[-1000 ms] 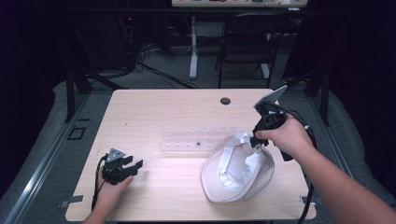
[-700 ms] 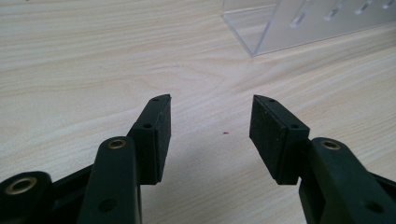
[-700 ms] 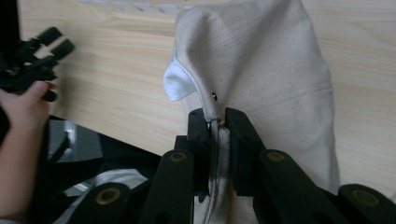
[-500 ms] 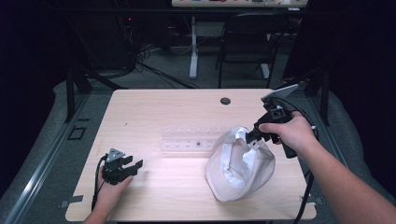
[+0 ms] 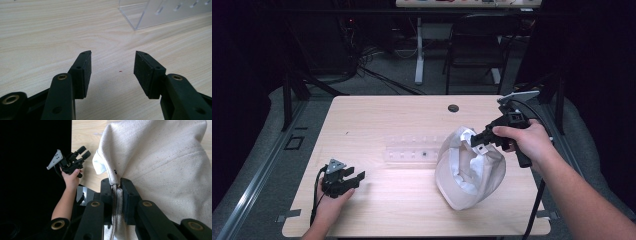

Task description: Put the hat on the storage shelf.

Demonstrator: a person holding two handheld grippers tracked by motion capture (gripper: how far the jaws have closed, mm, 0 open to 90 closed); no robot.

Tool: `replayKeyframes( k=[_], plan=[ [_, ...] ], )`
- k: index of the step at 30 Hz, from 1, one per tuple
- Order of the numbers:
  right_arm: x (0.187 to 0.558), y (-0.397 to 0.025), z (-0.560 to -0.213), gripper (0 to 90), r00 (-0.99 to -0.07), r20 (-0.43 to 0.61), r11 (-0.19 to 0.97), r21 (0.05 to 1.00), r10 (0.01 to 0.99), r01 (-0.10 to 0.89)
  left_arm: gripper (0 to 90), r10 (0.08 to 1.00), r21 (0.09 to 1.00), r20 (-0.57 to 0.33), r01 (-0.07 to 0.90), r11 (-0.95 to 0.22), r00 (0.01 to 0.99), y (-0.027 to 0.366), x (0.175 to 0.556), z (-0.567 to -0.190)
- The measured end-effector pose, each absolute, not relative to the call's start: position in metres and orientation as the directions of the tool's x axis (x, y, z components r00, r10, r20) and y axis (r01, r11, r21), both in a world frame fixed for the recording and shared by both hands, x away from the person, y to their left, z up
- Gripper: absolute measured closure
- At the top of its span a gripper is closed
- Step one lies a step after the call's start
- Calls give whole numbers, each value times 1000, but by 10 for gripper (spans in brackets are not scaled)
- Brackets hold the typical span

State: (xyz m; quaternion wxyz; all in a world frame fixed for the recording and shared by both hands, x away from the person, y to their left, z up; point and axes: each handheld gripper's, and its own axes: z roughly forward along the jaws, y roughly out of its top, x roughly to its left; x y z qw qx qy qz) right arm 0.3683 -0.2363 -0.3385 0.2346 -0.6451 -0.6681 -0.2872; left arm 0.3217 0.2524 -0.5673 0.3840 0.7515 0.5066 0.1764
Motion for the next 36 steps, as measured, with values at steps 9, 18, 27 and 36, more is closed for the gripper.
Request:
replayKeyframes(
  k=[9,18,27,36],
  plan=[
    [373,-236,-329,813,-67,727,-22,113,683,993,484,898,760,-124,622,-187,422,252,322,-567],
    [382,-231,-316,813,-93,765,-44,156,637,987,484,896,759,-124,623,-190,426,252,322,-567],
    [397,-220,-300,814,-90,773,-88,185,628,979,480,894,758,-126,624,-193,429,252,322,-567],
    [414,-207,-296,814,-78,776,-125,199,626,972,479,892,757,-121,621,-200,435,252,322,-567]
  ],
)
